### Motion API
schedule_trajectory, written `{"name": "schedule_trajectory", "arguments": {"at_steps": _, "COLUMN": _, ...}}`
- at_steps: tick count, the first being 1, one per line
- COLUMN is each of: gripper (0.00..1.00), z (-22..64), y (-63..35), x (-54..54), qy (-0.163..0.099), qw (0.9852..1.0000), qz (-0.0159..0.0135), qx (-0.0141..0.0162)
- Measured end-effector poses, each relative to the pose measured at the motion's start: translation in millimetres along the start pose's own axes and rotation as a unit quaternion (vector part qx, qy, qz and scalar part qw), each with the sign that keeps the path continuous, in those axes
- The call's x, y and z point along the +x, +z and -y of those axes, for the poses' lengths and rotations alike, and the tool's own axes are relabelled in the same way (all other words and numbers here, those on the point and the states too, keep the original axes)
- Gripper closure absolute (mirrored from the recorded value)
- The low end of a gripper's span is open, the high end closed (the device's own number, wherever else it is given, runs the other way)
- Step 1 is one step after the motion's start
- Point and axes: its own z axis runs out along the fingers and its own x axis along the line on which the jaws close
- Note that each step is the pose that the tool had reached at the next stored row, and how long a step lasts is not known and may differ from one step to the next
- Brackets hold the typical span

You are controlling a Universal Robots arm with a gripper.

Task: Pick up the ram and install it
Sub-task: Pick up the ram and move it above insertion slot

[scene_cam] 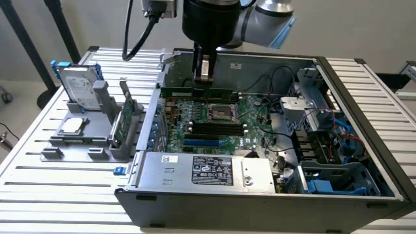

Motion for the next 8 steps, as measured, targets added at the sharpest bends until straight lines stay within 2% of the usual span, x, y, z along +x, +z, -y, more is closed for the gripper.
{"name": "schedule_trajectory", "arguments": {"at_steps": 5, "gripper": 0.86, "z": 23.5, "y": 7.6, "x": -7.8, "qy": 0.000, "qw": 1.0000, "qz": -0.0001, "qx": 0.0000}}
{"name": "schedule_trajectory", "arguments": {"at_steps": 8, "gripper": 0.86, "z": 32.3, "y": 11.6, "x": -18.5, "qy": 0.000, "qw": 1.0000, "qz": -0.0012, "qx": 0.0000}}
